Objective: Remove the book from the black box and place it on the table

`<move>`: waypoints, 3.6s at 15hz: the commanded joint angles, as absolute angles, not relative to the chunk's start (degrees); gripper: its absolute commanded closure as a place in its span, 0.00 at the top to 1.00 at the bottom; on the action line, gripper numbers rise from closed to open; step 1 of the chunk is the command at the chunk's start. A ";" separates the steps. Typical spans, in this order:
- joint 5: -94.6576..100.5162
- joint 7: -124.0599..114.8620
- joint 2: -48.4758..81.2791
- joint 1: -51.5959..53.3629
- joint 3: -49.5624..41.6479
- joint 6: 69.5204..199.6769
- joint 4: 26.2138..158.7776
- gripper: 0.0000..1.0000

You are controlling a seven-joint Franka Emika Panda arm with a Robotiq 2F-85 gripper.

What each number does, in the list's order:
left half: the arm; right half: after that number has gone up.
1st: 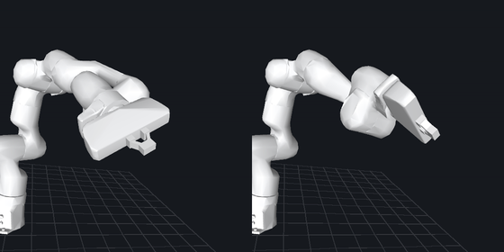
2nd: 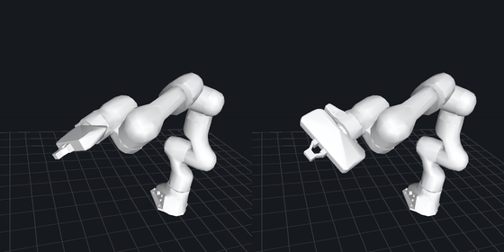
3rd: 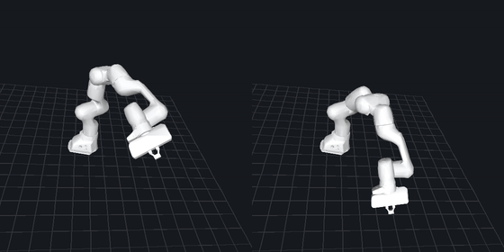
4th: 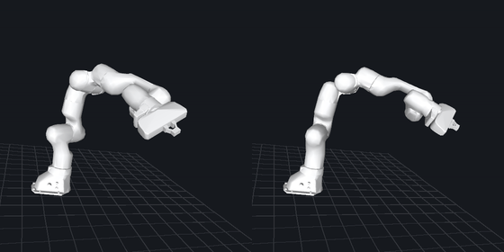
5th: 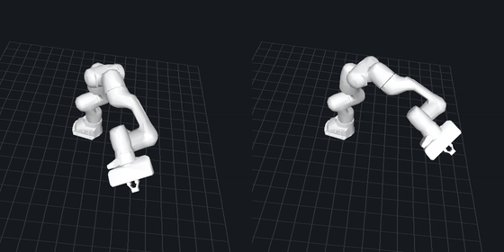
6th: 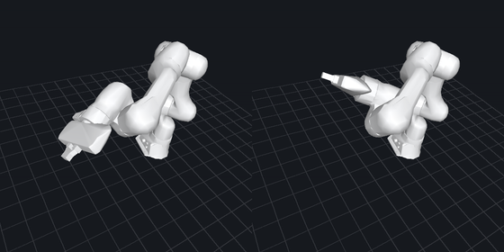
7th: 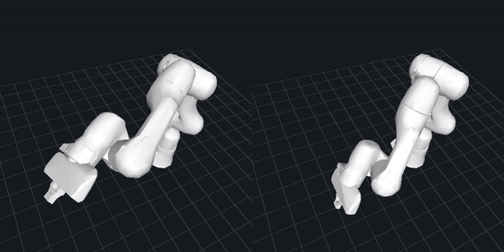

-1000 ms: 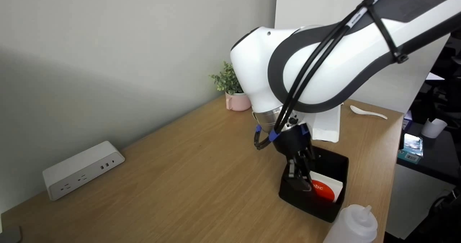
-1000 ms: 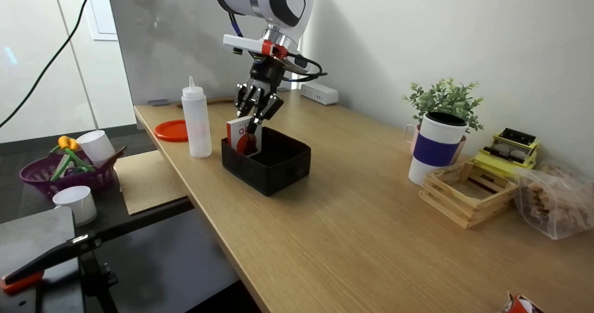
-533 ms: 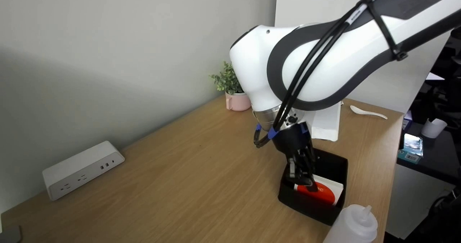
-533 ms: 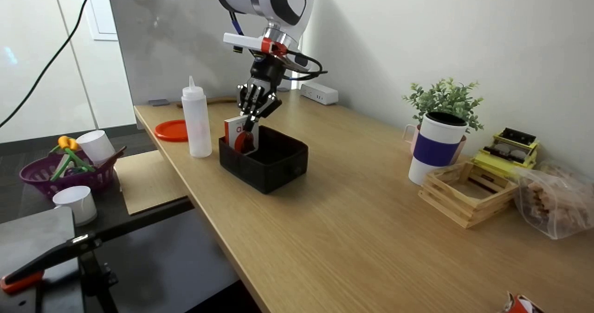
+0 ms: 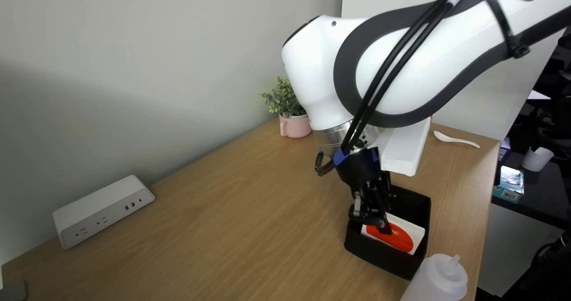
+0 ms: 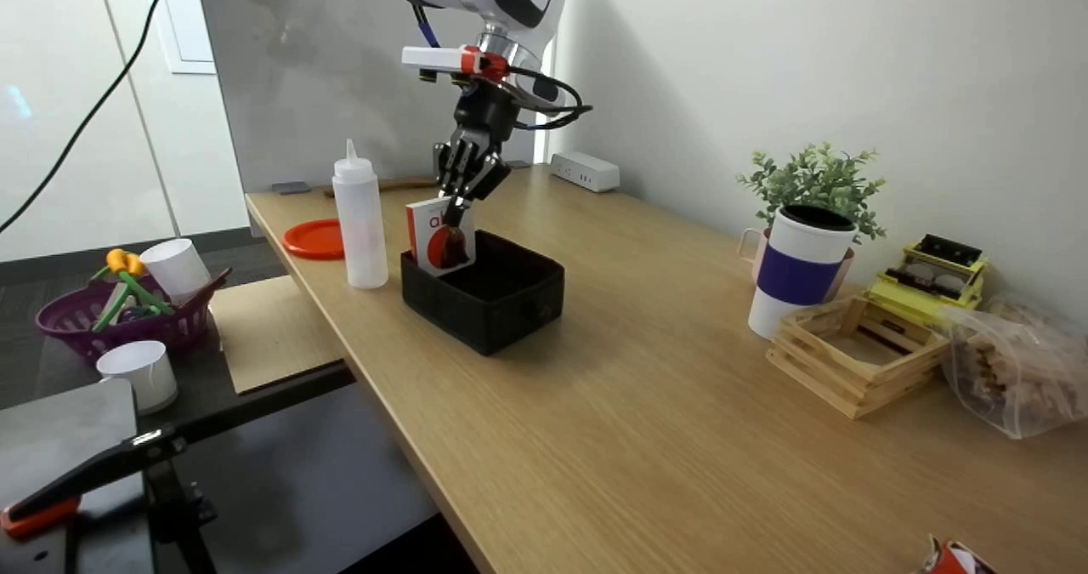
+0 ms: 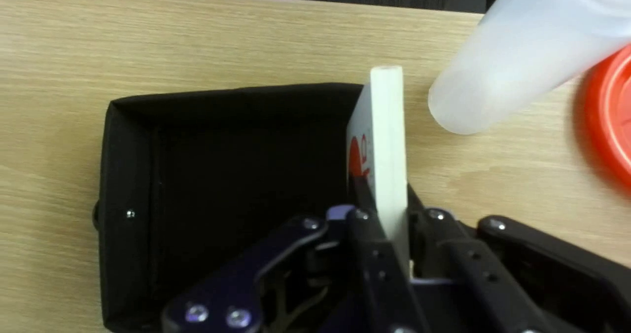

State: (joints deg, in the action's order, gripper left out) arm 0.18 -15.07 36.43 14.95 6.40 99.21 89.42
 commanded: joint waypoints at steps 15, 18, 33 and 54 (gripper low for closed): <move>10.41 -34.72 21.98 17.23 3.49 93.51 95.18 0.04; 9.61 -31.94 22.11 15.05 2.82 95.15 96.26 0.04; 11.11 -16.19 25.88 8.25 0.89 102.60 99.76 0.04; 11.49 -5.05 27.93 7.24 2.20 109.91 99.88 0.04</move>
State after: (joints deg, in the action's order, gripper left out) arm 12.94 -7.14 27.85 8.75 1.73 106.49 99.60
